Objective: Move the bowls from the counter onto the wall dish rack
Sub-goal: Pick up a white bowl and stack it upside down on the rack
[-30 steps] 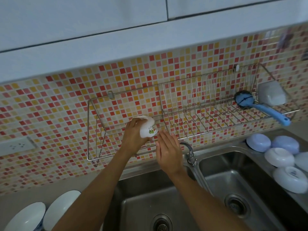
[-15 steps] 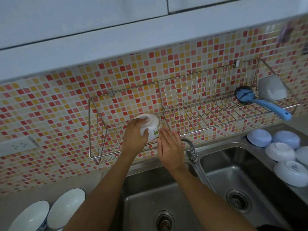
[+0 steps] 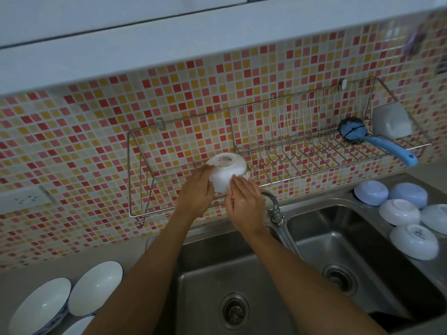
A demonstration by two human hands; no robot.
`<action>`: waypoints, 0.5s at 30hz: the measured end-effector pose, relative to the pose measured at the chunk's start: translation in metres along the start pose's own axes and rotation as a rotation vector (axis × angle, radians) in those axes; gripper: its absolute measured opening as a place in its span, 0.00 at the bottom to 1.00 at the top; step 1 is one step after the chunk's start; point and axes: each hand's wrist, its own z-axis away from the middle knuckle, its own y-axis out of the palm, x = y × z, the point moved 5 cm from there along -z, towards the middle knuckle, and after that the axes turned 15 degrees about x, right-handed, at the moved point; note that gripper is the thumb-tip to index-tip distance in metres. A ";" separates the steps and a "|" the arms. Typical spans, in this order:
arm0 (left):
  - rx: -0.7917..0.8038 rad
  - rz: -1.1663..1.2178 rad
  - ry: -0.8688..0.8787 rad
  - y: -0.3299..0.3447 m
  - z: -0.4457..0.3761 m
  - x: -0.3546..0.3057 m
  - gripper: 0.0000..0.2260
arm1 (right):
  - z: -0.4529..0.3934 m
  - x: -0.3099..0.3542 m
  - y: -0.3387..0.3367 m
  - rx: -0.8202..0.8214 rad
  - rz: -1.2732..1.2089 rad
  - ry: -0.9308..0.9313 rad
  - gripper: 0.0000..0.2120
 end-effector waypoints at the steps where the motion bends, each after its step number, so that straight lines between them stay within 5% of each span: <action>1: 0.005 -0.018 0.011 0.000 0.000 0.000 0.19 | 0.000 0.000 0.000 -0.007 -0.006 -0.003 0.15; 9: 0.129 -0.098 -0.101 0.006 -0.004 0.006 0.22 | 0.002 -0.001 0.001 0.000 -0.028 0.001 0.14; 15: 0.147 -0.222 0.037 0.006 0.004 -0.002 0.25 | 0.003 0.000 -0.002 0.033 -0.035 -0.002 0.15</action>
